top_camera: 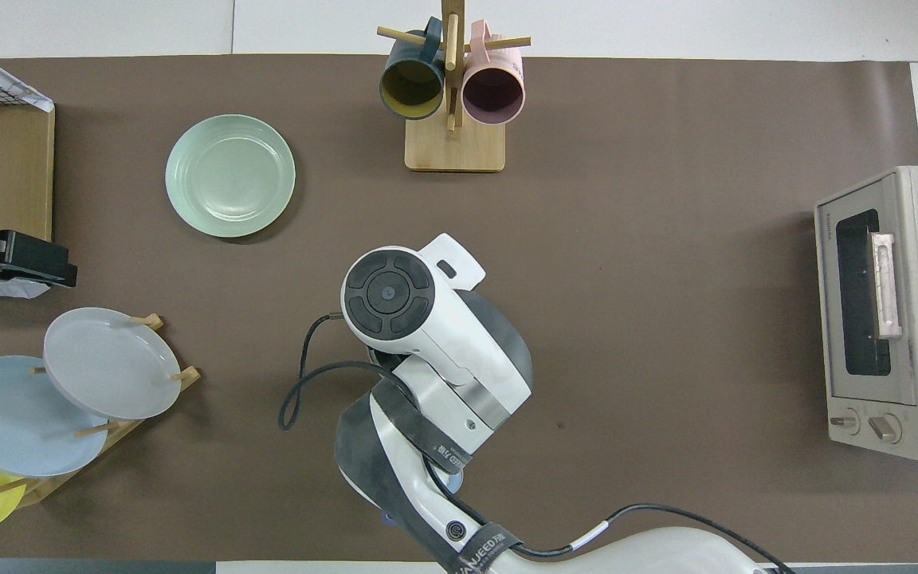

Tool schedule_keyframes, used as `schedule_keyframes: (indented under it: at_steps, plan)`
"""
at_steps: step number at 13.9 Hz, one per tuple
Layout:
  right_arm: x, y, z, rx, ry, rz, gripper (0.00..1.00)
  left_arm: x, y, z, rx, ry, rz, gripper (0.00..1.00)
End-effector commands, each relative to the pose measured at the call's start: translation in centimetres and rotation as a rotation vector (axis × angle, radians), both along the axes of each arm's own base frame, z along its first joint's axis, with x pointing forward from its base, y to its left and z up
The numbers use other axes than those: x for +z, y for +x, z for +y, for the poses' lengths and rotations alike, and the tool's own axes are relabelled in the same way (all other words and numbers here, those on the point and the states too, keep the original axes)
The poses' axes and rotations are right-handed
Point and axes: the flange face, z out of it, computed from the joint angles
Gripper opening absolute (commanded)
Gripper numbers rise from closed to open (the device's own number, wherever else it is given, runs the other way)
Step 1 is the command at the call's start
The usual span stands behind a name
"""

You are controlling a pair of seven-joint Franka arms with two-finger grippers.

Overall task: Transfer potato from pot to plate
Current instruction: 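Reach the right gripper over the pot and grasp the lid's blue knob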

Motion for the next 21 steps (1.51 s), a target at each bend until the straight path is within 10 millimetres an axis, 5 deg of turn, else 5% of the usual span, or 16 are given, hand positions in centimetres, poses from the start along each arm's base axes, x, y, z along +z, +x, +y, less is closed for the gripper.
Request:
schedule_keyframes:
  at_steps: [1, 7, 10, 16, 18, 21]
  plan:
    - [0.3, -0.8, -0.5, 0.02, -0.045, -0.024, 1.0, 0.5, -0.4, 0.3, 0.011, 0.007, 0.002, 1.0]
    - [1.2, -2.0, -0.1, 0.05, -0.099, -0.032, 0.98, 0.9, -0.8, -1.0, -0.01, 0.008, -0.007, 1.0]
    - [1.3, -2.0, 0.0, 0.053, -0.096, -0.035, 0.81, 0.9, -0.9, -0.9, -0.009, 0.008, 0.0, 1.0]
    - [1.3, -1.9, 0.1, 0.056, -0.087, -0.044, 0.62, 0.5, -1.2, -0.7, 0.001, 0.009, 0.008, 1.0]
    - [1.5, -1.8, 0.2, 0.061, -0.085, -0.046, 0.46, 0.4, -1.2, -0.4, 0.005, 0.006, 0.008, 1.0]
    - [3.4, -0.4, -0.8, 0.086, -0.075, -0.063, 0.36, 0.1, -1.5, -0.5, 0.002, 0.006, 0.01, 1.0]
